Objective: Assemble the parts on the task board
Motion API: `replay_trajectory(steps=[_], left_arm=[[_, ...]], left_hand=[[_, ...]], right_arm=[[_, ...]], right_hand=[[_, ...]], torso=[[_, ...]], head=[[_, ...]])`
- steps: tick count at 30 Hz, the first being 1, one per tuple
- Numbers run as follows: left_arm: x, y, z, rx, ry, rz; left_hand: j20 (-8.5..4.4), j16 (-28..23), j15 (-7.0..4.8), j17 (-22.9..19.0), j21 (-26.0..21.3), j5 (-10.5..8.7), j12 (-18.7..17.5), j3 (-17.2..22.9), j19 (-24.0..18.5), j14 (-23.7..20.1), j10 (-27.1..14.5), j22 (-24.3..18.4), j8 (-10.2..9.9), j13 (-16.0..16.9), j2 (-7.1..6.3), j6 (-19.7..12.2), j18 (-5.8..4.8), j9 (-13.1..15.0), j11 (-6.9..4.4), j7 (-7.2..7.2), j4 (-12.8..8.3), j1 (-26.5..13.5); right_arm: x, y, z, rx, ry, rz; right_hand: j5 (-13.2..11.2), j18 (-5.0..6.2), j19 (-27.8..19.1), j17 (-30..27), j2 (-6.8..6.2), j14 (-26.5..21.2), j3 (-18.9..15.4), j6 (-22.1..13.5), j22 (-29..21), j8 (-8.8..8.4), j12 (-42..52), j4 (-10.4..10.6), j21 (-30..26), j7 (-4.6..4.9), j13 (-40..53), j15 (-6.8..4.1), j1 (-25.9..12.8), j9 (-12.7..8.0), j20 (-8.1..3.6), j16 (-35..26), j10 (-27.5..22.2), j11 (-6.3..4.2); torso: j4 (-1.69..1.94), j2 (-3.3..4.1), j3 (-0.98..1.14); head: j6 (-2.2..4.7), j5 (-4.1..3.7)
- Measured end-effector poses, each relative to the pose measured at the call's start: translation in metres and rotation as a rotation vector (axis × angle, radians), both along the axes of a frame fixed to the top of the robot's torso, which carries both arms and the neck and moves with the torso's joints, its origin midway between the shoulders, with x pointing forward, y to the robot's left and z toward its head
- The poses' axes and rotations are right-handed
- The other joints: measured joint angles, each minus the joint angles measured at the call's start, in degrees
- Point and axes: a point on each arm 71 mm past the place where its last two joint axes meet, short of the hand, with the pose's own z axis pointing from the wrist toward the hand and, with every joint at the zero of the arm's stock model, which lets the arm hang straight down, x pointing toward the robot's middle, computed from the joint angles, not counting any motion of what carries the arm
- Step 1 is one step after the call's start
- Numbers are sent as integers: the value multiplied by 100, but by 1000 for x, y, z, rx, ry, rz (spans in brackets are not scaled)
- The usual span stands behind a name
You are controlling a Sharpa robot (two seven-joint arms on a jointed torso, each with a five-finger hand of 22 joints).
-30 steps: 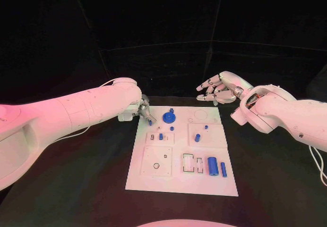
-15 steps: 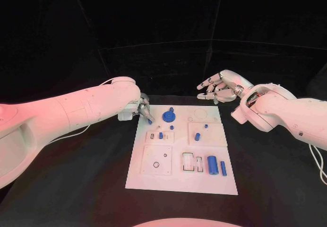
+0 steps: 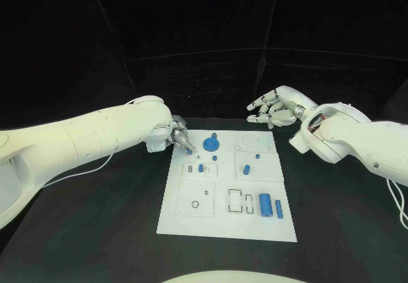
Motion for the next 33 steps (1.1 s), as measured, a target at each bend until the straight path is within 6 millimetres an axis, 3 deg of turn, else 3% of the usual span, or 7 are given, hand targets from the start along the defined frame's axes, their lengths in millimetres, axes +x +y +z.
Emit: replay_trajectory(steps=[10,22,33], left_arm=[[-19,6,6,-85,-21,17],[-49,11,5,-161,-54,20],[-65,10,-8,-166,-80,16]], left_hand=[[-15,0,0,0,-22,23,0,83,16,0,12,0,11,-31,-2,-28,0,1,-11,-14,83,-2],[-15,0,-21,0,-22,28,-26,331,16,-22,42,0,168,-66,-249,-36,0,17,-40,-6,168,-124],[-15,0,-21,0,-22,27,-27,567,16,-21,42,0,201,-83,-342,-32,0,19,-40,-10,153,-185]], right_arm=[[1,-2,0,-2,0,-7],[3,-4,0,-3,-2,-12],[3,-6,-1,-3,-4,-16]], right_hand=[[0,0,0,-1,0,0,0,0,0,0,0,0,0,0,0,0,0,0,0,0,0,0],[0,0,0,-1,0,0,0,0,-1,0,0,0,0,0,-9,0,0,0,0,0,0,0],[0,0,0,-2,0,0,0,0,-1,0,0,0,0,0,-8,0,0,0,0,0,0,0]], torso=[[9,-7,2],[27,-10,2],[49,-18,-1]], head=[[-8,5],[-14,12],[-31,20]])
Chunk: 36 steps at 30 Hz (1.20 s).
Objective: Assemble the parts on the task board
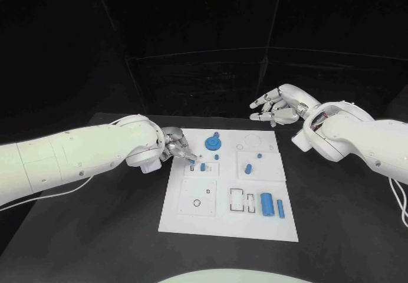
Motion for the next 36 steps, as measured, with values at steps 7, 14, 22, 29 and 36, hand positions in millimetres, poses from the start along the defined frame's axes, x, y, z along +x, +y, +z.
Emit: replay_trajectory(steps=[7,14,22,29,36], left_arm=[[-3,-3,-2,28,-6,-18],[-4,-8,-5,71,-6,-43],[-6,-9,-7,108,3,-62],[-6,-10,-7,129,4,-71],[-6,-11,-7,142,-3,-75]], left_hand=[[0,0,0,0,0,-3,0,206,0,0,22,0,3,-9,-113,7,0,1,-21,-7,-48,-74],[0,0,0,0,0,-4,-27,333,0,0,22,0,2,-22,-155,7,0,1,-20,-7,-63,-116],[0,0,1,0,0,-5,-27,396,0,0,22,0,36,-22,-225,8,-1,2,-19,-7,-65,-137],[0,0,1,0,0,-9,-27,483,-1,0,21,0,37,-27,-246,9,0,2,-18,-8,-86,-159],[0,0,1,0,0,-10,-27,514,0,0,21,0,36,-27,-286,18,0,4,-18,-17,-87,-199]], right_arm=[[0,0,0,0,-1,0],[0,1,0,1,-1,1],[0,1,0,0,-1,1],[0,1,0,1,-1,2],[0,1,0,1,-1,3]], right_hand=[[0,0,0,0,0,0,0,0,0,0,0,0,0,0,0,0,0,0,0,0,0,0],[0,0,0,-1,0,0,0,0,0,0,0,0,0,0,1,0,0,0,0,0,0,0],[0,0,0,-1,0,0,0,-19,0,0,0,0,0,-19,-12,0,0,0,0,0,0,0],[0,0,0,-1,0,0,0,-19,0,0,0,0,0,-19,-12,0,0,0,0,0,0,0],[0,0,0,-1,0,0,0,-19,0,0,0,0,0,-19,-12,0,0,0,0,0,0,0]], torso=[[-5,0,8],[-9,1,12],[-14,2,12],[-9,2,12],[-8,2,8]], head=[[-14,9],[-29,26],[-54,27],[-64,27],[-71,35]])
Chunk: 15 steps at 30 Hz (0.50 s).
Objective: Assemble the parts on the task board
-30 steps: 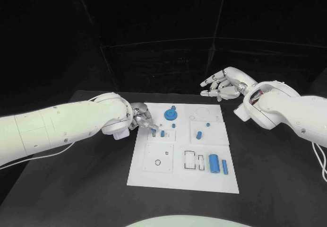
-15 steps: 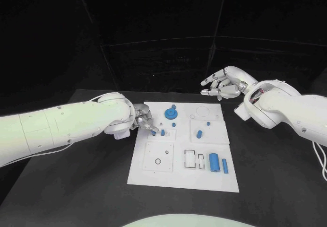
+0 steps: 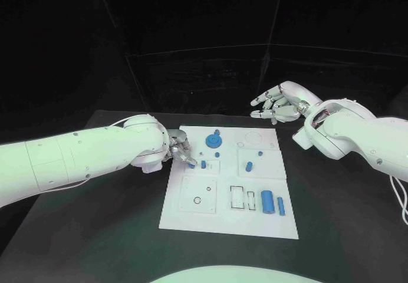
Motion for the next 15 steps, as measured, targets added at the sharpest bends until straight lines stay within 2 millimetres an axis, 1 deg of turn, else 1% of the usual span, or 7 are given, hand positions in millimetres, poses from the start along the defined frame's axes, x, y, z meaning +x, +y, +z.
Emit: replay_trajectory(steps=[7,15], left_arm=[[0,0,0,7,-3,-1],[1,-1,0,11,-4,-2]], left_hand=[[0,0,0,0,0,-15,0,41,0,0,7,0,-5,0,0,0,0,2,8,0,-10,0],[0,0,0,0,0,-16,0,46,0,0,7,0,6,1,0,-1,0,3,9,2,-15,0]], right_arm=[[0,0,0,0,0,0],[0,1,0,0,0,2]], right_hand=[[0,0,0,13,0,0,0,0,0,0,0,0,0,0,-6,0,0,0,0,0,0,0],[0,0,0,13,0,0,0,0,0,0,0,0,0,0,-6,0,0,0,0,0,0,0]], torso=[[1,2,0],[1,3,0]], head=[[-5,8],[-20,-10]])
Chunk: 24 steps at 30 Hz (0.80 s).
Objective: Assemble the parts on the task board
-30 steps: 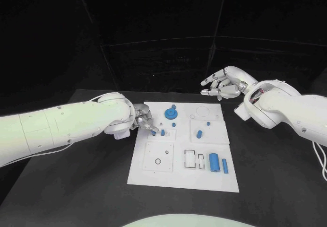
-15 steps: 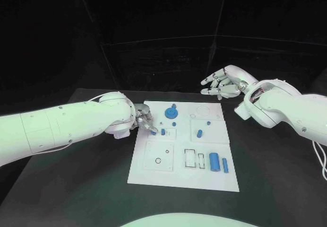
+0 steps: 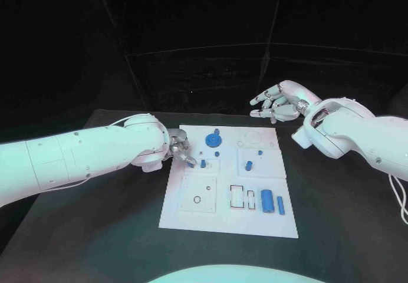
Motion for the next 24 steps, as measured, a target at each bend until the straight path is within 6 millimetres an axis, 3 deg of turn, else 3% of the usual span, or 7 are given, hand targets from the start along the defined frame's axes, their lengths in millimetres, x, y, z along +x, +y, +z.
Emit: replay_trajectory(steps=[24], left_arm=[[2,-6,0,25,-12,-8]], left_hand=[[0,0,0,0,0,24,0,0,0,0,13,0,-9,1,-15,-11,0,1,-11,11,-1,-16]], right_arm=[[0,1,0,0,0,1]], right_hand=[[0,0,0,-2,0,0,-15,0,0,25,0,15,0,0,-7,0,0,0,0,0,0,0]], torso=[[0,-1,0]], head=[[-44,4]])
